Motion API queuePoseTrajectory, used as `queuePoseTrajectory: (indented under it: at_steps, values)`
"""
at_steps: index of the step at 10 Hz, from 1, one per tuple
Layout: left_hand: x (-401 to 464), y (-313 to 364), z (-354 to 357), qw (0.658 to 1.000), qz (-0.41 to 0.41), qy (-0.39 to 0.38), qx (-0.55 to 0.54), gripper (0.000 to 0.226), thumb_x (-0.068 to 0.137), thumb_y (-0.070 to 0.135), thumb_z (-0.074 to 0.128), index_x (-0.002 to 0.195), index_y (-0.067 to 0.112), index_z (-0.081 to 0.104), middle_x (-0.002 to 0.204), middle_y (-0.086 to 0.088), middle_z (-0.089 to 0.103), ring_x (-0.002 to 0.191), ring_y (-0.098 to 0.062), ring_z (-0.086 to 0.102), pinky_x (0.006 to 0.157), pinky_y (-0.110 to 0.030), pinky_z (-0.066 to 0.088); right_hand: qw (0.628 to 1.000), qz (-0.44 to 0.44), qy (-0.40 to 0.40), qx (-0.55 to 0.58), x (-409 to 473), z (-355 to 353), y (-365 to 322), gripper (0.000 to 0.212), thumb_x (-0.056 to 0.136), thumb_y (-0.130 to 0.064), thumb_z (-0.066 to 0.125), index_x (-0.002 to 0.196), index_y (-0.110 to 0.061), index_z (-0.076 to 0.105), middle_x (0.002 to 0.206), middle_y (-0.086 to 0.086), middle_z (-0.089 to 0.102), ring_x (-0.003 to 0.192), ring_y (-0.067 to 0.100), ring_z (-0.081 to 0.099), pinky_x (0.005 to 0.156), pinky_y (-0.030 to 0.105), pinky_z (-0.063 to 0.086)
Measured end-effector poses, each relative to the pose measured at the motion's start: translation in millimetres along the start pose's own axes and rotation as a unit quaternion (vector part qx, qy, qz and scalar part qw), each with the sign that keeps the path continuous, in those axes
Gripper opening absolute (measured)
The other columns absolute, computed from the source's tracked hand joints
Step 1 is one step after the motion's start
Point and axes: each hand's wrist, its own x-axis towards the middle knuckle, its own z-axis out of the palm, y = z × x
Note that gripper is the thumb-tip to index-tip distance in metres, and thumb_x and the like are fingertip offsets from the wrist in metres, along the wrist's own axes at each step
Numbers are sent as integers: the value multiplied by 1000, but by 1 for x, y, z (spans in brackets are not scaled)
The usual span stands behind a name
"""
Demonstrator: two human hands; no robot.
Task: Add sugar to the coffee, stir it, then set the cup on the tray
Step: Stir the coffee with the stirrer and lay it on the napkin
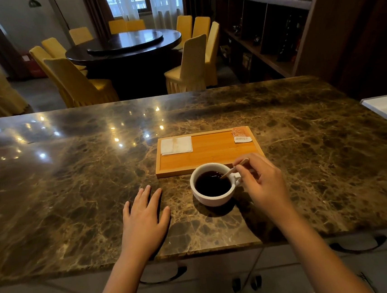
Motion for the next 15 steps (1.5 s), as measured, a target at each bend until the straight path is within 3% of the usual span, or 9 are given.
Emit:
queuePoseTrajectory:
  at_steps: [1,3,5,6,8,9,12,13,15]
  values:
    - [0,0,0,1000,2,4,-3,51,91,39,44,138,23,32,150,-8,26,139,-18,12,112,-49,7,1000,-13,-12,-15,-1,-4,-1,9,89,-6,54,88,-12,60,85,-1,60,79,9,59,63,13,48]
    - [0,-1,1,1000,1,0,1,51,91,40,43,138,23,32,150,-7,26,139,-18,11,112,-49,7,997,52,-34,48,-4,-6,-4,12,90,-10,53,83,-15,61,83,-3,64,80,18,65,66,31,57]
    - [1,-1,1,1000,2,-3,3,51,91,40,43,138,23,31,150,-7,25,139,-18,11,112,-49,6,975,113,-34,187,-1,7,-6,18,88,-8,56,84,-21,67,85,0,70,81,12,70,65,23,58]
    - [0,-1,1,1000,2,-3,2,51,91,40,42,138,23,32,150,-7,25,139,-18,11,112,-48,6,981,99,-5,167,4,11,-3,14,88,-8,57,87,-18,68,86,2,70,79,12,69,66,24,58]
    - [0,-1,1,1000,1,-3,1,51,91,40,42,138,23,31,150,-7,25,139,-18,11,112,-48,6,1000,-14,11,-15,1,-3,2,9,88,-9,57,90,-14,64,88,-1,65,81,10,63,65,21,53]
    - [1,-1,1,1000,2,-3,2,51,91,40,43,138,23,31,150,-7,25,139,-18,11,112,-49,6,999,-17,1,-33,-3,-7,0,8,89,-9,56,90,-14,62,87,-3,63,81,10,63,64,18,52]
    - [0,-1,0,1000,1,-2,1,51,91,41,42,138,23,31,150,-7,25,139,-18,11,112,-49,7,986,102,-48,123,-5,-8,-9,14,91,-10,51,87,-18,62,84,1,67,77,13,69,66,33,60]
    - [0,-1,0,1000,2,-2,0,51,91,41,42,138,23,31,150,-7,25,139,-18,11,112,-49,7,986,102,-26,130,-2,-13,-11,13,92,-11,52,90,-19,62,83,0,68,75,11,69,63,27,59]
    - [0,-2,0,1000,3,1,-1,51,91,39,43,138,23,32,150,-8,26,139,-18,12,112,-49,7,991,96,33,84,10,-26,-10,15,92,-13,50,93,-23,62,85,0,69,73,12,69,63,33,60]
